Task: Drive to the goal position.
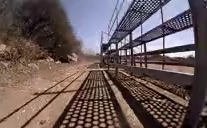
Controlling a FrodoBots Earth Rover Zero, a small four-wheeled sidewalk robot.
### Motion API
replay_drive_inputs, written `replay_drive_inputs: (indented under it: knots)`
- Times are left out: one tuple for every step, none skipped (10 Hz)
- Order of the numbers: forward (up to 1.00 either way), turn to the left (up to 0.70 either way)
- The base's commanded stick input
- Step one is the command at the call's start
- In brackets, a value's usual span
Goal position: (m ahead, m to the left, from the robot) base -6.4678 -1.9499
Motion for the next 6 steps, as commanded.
replay_drive_inputs:
  knots:
    - [1.00, 0.00]
    - [1.00, 0.00]
    - [1.00, 0.00]
    - [1.00, 0.00]
    - [1.00, 0.00]
    - [1.00, 0.00]
